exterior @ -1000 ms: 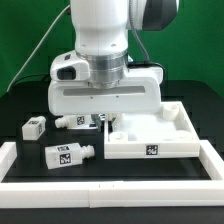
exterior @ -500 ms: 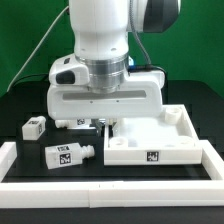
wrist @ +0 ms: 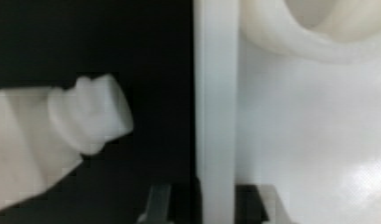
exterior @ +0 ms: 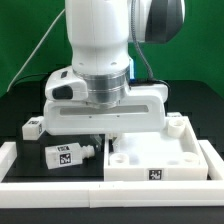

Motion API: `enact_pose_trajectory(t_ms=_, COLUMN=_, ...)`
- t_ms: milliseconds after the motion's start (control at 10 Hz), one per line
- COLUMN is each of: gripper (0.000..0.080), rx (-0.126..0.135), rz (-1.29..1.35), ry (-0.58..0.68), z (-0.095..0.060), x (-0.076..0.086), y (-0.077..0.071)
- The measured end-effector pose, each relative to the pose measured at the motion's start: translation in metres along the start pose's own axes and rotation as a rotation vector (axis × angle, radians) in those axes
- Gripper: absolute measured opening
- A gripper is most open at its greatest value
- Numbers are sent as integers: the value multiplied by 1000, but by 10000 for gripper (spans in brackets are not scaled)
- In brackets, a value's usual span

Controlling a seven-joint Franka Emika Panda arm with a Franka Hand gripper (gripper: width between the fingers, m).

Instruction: Assemble one leg

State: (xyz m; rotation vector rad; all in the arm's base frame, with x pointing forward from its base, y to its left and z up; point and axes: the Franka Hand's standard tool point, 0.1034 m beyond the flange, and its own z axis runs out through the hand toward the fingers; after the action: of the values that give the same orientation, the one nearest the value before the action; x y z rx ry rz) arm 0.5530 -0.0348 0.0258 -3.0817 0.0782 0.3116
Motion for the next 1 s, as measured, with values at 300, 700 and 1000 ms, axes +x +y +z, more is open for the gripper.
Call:
enact_pose_trajectory(t_ms=300, gripper=45, rx=0, rz=0, ry=-3, z=2, x=-1, y=0)
enact_pose_trajectory(t_ms=700, gripper=45, rx=-2, rz=-2, ry=9, z=8, x=20, y=-2)
enact_pose_trajectory(t_ms=1000, gripper=45, rx=-3, rz=-9, ry=29, z=12, x=32, y=-6)
